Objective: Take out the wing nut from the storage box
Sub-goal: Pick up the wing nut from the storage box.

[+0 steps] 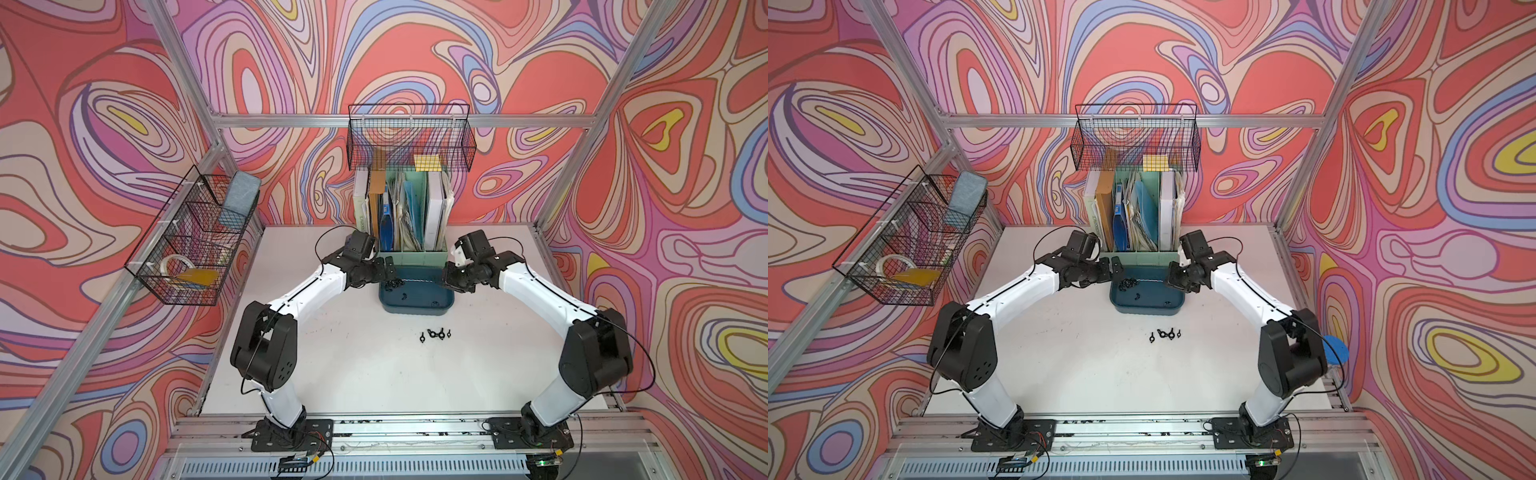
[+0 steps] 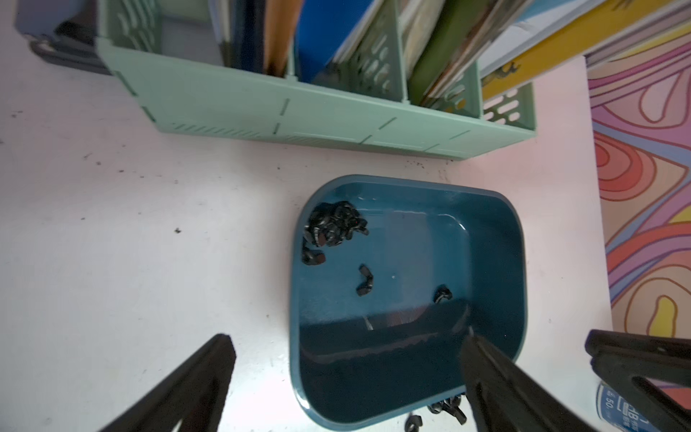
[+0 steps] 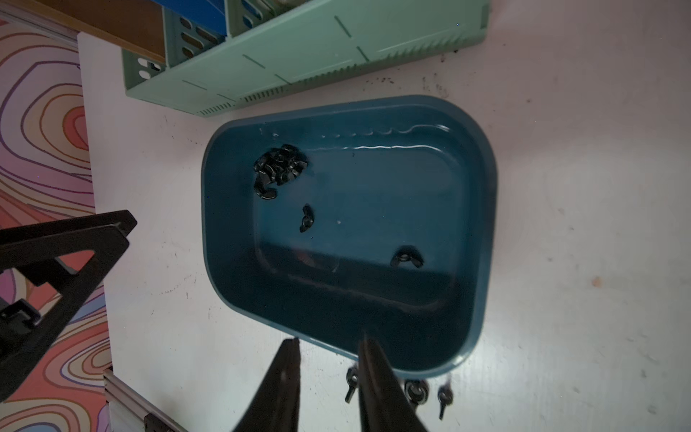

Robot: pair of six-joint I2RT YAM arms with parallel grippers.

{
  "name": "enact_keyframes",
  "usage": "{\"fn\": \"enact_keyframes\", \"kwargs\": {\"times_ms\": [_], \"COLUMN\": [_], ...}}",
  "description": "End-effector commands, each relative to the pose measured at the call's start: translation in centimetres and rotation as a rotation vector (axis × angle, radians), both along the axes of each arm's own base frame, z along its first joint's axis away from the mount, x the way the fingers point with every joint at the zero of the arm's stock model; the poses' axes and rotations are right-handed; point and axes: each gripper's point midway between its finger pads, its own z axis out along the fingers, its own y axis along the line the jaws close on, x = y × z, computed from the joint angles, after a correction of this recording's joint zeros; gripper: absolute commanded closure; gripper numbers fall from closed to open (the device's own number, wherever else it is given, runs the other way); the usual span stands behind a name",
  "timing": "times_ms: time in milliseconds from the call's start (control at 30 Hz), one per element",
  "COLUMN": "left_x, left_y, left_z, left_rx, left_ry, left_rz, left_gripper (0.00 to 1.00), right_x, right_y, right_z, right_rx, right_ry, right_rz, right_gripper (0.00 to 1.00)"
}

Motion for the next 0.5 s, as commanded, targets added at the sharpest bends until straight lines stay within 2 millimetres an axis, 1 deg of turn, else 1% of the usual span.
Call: {"fn": "enact_keyframes", "kwargs": {"times_ms": [0, 33, 67, 267, 467], "left_x": [-0.4, -0.5, -0.5, -1.1, -1.3], "left_y": [2.2, 2.5, 2.7, 3.7, 4.0], "left_z": [1.1, 1.2, 1.4, 1.9, 2.2], "left_rx": [0.047, 0.053, 0.058, 0.093, 0.099], "left_ry": [0.01, 0.009, 0.005, -0.016, -0.023], "left_rz": [0.05, 0.055, 0.054, 0.061, 0.046], "left_gripper": [0.01, 0.01, 0.01, 0.01, 0.01], "right_x": [1.9, 2.3, 2.5, 3.9, 5.7], "right_y": [1.5, 2.2, 2.8, 5.8, 8.0], "right_z": [-0.2, -1.3, -1.9, -4.6, -7.0], "right_rx": [-0.023, -0.034, -0.039, -0.063, -0.114], "right_ry": [-0.054, -0.037, -0.031, -0.032, -0.069], "right_rz": [0.027, 0.041, 0.054, 0.105, 0.163], "right_gripper": [0.71, 0.71, 0.71, 0.7, 0.7]}}
